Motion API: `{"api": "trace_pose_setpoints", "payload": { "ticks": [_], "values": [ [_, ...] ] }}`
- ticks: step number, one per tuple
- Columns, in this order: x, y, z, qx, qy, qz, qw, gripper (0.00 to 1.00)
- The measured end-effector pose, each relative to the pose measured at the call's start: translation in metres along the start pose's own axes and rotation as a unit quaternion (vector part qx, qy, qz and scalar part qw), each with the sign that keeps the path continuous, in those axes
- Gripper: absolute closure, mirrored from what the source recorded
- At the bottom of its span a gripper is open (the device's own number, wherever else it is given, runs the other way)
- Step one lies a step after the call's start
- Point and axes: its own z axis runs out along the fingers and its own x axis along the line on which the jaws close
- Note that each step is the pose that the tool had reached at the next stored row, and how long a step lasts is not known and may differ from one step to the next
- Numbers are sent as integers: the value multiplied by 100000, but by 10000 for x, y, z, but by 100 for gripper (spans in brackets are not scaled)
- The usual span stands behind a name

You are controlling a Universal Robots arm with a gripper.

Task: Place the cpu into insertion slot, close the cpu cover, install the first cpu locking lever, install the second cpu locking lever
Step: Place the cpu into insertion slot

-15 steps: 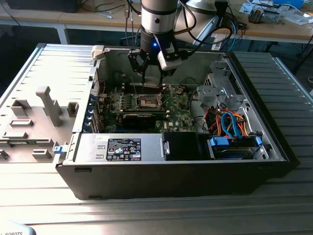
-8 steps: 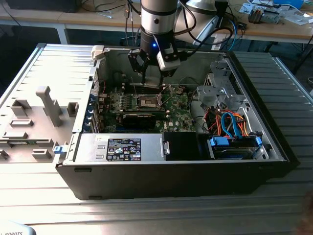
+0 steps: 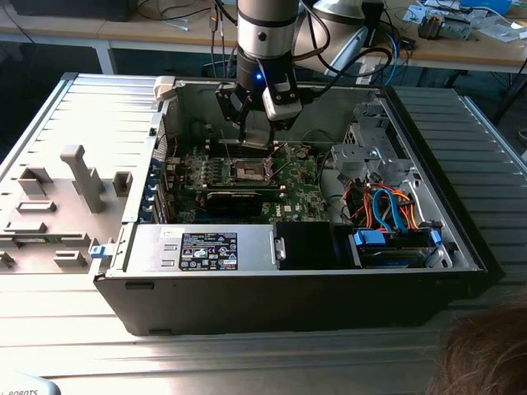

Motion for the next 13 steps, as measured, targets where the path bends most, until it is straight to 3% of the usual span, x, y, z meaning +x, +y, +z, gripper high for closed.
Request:
{"api": "trace_pose_setpoints", "payload": {
  "ticks": [13],
  "values": [
    [0, -1, 10, -16, -91, 1015, 99995, 45]
  ]
}}
